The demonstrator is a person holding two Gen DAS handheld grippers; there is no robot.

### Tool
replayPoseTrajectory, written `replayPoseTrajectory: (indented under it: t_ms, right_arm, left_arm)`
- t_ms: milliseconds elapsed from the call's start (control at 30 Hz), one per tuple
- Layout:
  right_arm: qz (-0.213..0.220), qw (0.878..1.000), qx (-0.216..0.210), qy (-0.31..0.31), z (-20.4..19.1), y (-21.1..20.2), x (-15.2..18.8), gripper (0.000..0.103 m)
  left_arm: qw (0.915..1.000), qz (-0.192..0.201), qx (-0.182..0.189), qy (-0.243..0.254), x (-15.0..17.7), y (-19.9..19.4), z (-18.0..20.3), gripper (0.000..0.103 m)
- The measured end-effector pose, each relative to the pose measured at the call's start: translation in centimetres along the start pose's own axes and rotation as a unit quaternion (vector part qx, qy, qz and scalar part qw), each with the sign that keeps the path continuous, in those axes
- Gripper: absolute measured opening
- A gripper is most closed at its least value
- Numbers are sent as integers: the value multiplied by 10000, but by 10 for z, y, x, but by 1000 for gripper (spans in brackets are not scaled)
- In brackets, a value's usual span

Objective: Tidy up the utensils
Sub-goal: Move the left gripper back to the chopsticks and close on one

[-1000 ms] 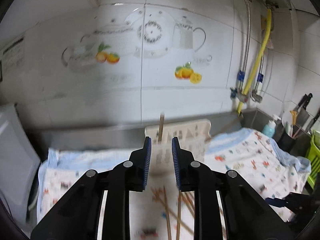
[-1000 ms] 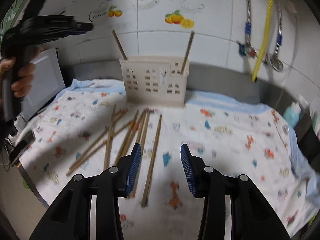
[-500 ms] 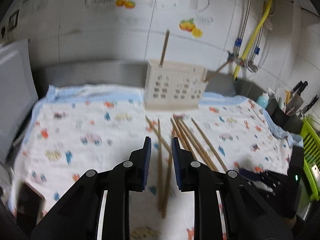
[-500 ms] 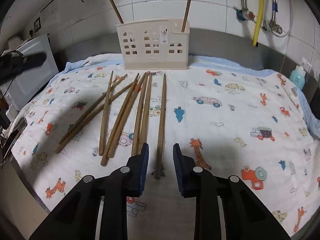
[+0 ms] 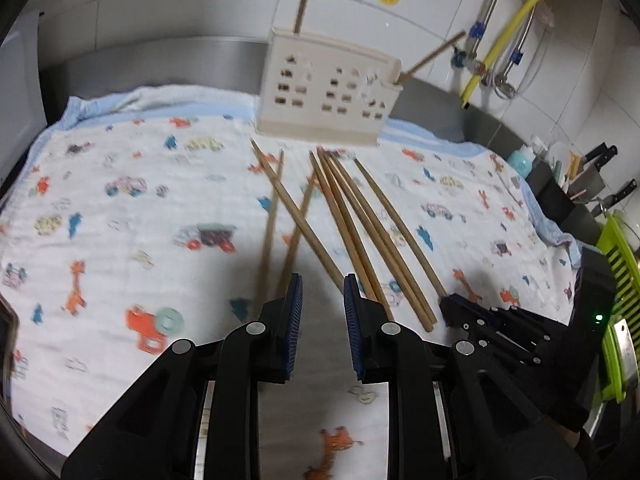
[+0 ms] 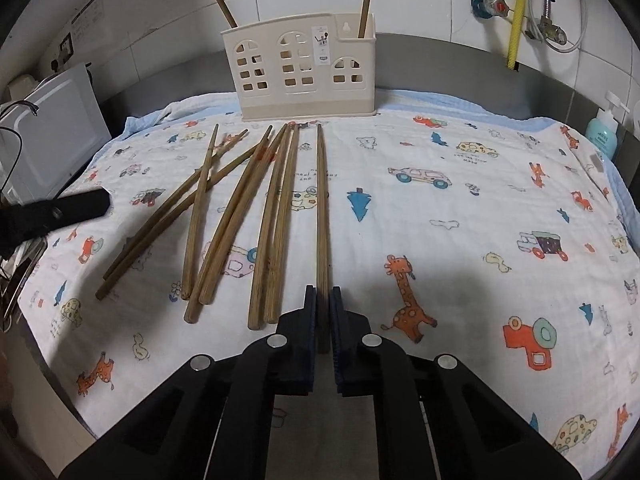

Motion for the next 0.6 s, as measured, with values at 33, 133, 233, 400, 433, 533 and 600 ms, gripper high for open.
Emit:
replayPoseTrajectory:
  t_ms: [33,133,233,400,433,533,600]
  right_arm:
    - [9,10000,2,-2,1,-1,1,7]
    - [35,10000,-1,-16,3,-4,4,7]
    - [60,10000,-57,16,5,-7,7,7]
    - [99,9997,-201,110,10,-10,11,7]
    - [105,9996,-237,128,11,-11,12,7]
    - [124,9993,-302,157,13,-11,12,7]
    - [139,9993,-319,147,13,-11,12,7]
  left_arm:
    - [10000,-31,-10,-7,2,4,3,21]
    - [9998,-154,-117,-68,9,17,8,21]
    - [9994,-224,-223,-172,12,28,10,21]
    - [9986,-324,-312,-283,12,43,14,21]
    - [9984,-348,-325,-298,12,46,15,21]
    - [9978,-342,-493,-288,12,52,18,21]
    - [9974,-366,-515,-341,11,56,18,21]
Point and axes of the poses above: each gripper's, at about its wrist camera, not at the fingertips, and y roughly the way its jaws point, z to its right, x to its underside, the point moved 4 cm from there along y, roughly the way its jaws point, and after that the axes turned 6 degrees about -y, right-handed, at the moved point
